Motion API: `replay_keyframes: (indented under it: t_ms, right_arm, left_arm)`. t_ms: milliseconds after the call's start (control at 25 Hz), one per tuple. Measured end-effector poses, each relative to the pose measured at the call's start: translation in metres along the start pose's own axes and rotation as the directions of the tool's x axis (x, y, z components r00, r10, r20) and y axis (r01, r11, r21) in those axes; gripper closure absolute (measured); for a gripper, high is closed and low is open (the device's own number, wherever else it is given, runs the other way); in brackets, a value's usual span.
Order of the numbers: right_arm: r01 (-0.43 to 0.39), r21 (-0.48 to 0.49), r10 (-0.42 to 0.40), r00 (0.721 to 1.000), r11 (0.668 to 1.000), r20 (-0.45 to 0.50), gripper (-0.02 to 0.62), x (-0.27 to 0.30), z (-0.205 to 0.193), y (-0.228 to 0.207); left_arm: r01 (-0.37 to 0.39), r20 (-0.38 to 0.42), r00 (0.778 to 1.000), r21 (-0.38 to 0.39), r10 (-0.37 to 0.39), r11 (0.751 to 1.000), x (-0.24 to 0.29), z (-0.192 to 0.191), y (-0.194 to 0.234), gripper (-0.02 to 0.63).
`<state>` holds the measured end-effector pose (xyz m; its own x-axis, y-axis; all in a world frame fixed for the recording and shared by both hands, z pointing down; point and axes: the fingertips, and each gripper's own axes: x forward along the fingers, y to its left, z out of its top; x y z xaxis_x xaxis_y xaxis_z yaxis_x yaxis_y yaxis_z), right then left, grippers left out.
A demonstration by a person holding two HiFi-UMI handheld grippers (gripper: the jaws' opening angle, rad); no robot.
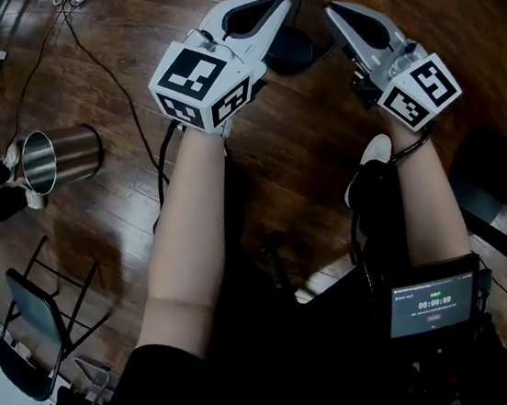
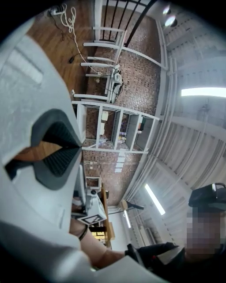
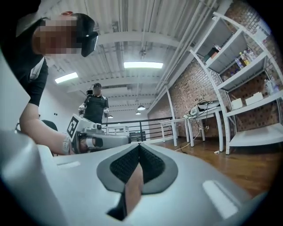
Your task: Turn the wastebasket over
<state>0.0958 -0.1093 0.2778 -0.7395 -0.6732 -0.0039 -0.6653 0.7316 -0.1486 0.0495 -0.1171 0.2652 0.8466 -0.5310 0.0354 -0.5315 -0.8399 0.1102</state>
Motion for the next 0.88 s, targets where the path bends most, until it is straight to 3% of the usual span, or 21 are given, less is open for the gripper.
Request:
replay_keyframes:
  t_ms: [440,880]
  right_arm:
    - [0.012,0.006,-0.012,1.000,1.000,0.003,0.586,-0.016,-0.008,0.013]
    - [0.003,-0.053,-0.004,1.000,0.999,-0.012,0.586,-0.029,-0.008,0.016]
  left_arm:
    - [-0.001,0.019,1.000,-0.043,0.001,0.999,0.010,-0.010,-0.027,0.607]
    - [0.018,-0.026,0.999,-0.014,-0.019,1.000,0.018,-0.025,-0.049,0.607]
